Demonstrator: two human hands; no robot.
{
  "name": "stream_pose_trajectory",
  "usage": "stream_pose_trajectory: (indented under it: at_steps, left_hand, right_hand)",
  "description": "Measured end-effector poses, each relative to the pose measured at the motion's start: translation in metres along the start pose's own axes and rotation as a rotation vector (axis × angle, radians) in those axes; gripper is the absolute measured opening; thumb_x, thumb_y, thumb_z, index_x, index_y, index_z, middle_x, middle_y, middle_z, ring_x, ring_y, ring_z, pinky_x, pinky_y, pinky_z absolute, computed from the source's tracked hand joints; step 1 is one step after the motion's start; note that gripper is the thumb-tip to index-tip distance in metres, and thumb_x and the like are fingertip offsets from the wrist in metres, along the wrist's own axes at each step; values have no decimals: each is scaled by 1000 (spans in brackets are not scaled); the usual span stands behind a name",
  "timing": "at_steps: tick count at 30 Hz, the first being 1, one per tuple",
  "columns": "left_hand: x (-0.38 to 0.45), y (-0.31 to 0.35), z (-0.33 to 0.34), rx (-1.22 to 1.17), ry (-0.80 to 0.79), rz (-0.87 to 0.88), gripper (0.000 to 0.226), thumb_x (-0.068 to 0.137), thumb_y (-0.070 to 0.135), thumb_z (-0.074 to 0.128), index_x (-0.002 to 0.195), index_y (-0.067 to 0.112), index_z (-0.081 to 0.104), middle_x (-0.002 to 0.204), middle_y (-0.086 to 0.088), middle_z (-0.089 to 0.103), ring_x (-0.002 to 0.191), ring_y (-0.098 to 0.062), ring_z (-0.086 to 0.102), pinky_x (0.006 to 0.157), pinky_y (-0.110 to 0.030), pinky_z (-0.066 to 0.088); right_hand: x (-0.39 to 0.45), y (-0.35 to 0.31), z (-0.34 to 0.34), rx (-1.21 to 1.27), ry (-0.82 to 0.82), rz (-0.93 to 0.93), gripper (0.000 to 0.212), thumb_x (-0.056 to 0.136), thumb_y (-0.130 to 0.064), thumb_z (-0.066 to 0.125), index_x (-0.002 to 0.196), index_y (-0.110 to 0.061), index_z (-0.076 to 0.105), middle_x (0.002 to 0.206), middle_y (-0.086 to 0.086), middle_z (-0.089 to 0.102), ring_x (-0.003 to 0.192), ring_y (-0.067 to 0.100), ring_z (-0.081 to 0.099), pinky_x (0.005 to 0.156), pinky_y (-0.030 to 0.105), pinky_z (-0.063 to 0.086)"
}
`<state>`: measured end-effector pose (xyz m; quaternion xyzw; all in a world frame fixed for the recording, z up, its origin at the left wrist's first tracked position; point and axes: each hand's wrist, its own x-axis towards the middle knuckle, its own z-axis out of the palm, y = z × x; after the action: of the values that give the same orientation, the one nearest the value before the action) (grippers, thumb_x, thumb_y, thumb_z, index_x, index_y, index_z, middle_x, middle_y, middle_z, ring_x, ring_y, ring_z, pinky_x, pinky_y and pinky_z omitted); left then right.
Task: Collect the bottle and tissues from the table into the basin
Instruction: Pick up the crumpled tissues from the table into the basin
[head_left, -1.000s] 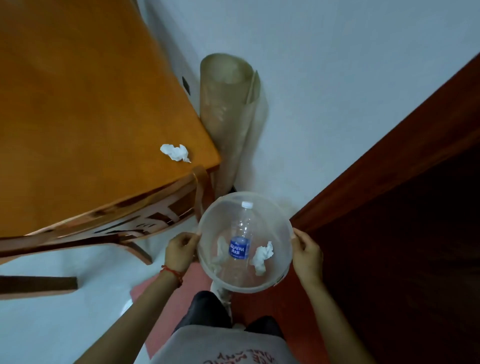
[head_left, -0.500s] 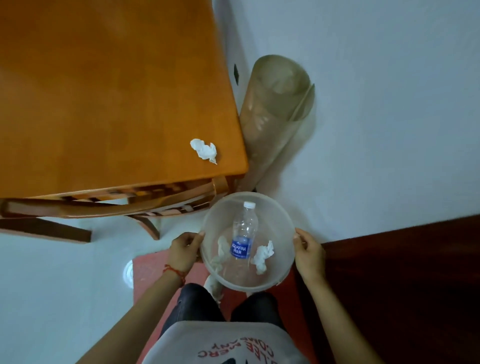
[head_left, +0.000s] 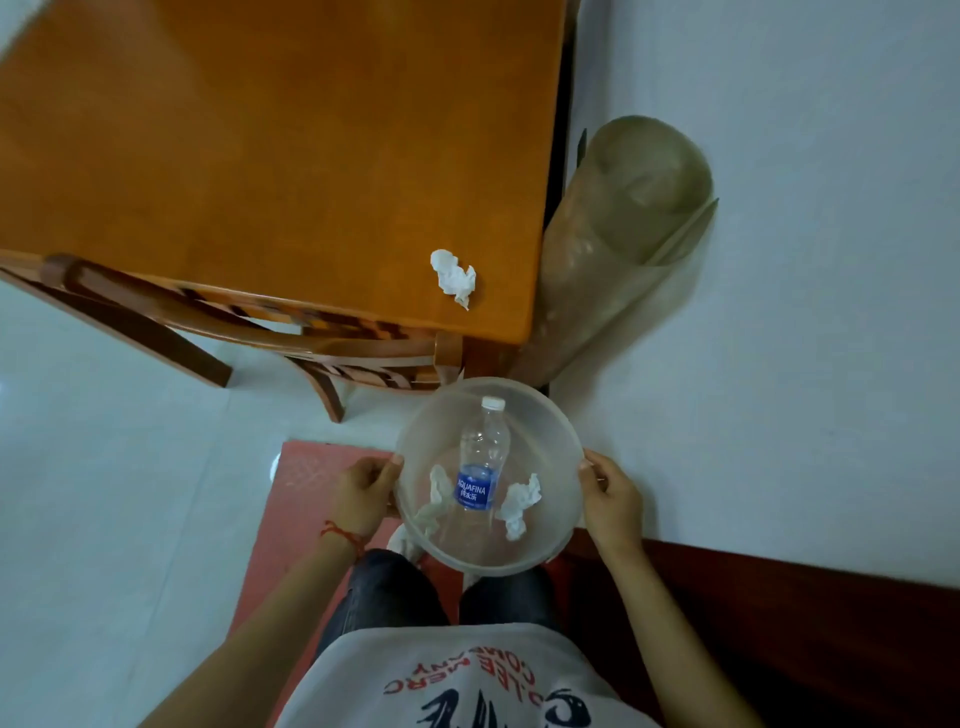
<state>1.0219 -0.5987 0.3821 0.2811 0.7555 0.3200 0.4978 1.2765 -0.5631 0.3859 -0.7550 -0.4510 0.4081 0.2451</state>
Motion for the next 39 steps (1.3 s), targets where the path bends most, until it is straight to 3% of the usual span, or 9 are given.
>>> stream_pose_trajectory:
  at_steps: [5,10,18,22,26,31,36,39]
  left_hand:
    - [-6,-7,4,39,32,42,23,91,20,47,77,5,57,64,-6,59,56,-21,59,42,-17,52]
    - [-9,-14,-1,63,61,59,27,91,20,47,65,17,56,58,-6,60,46,-14,61,56,-37,57]
    - [-12,-26,-11,81,97,27,34,91,26,46,85,-4,59,70,-21,65,62,-34,65,65,-45,57]
    - [-17,-28,-13,97,100,37,32,92,24,45,83,-3,59,61,-9,62,54,-24,62,59,-40,57]
    - [-15,-34,-16,83,97,31,34,92,26,45,88,-4,60,65,-10,63,57,-25,65,58,-38,57]
    - [-14,-37,-16,101,117,26,32,91,27,45,90,-1,61,68,-9,64,56,-18,65,47,-19,52]
    - [-15,-36,-14,41,149,30,24,91,23,47,85,4,60,69,-9,64,56,-19,64,45,-21,54]
    - [-16,-36,-12,58,159,40,23,91,22,47,87,4,61,67,-5,64,49,-9,64,45,-21,54]
  right_hand:
    - [8,1,-4,-10,-35,-36,28,91,-18,50,116,-9,61,113,12,67,100,23,61,87,33,48]
    - [8,0,-4,-10,-53,-52,31,92,-20,50,119,-8,59,117,11,65,103,22,59,89,33,48]
    - [17,-33,3,-24,-7,-120,33,93,-25,49,121,-9,57,121,12,62,100,16,54,84,27,39]
    - [36,-79,14,91,8,-221,34,93,-24,50,123,-10,56,122,10,62,102,11,53,85,23,40]
    - [63,-121,42,84,-67,-348,36,93,-30,50,125,-14,54,122,8,61,102,12,54,79,18,43]
    - [103,-158,75,-24,-154,-488,41,91,-30,52,129,-15,50,133,8,54,118,18,52,96,34,46]
    - [138,-172,101,-224,-225,-633,44,91,-26,52,132,-14,46,140,9,48,130,24,42,104,38,39]
    - [150,-173,113,-327,-287,-698,45,90,-24,55,133,-14,45,142,9,45,131,25,38,105,40,37]
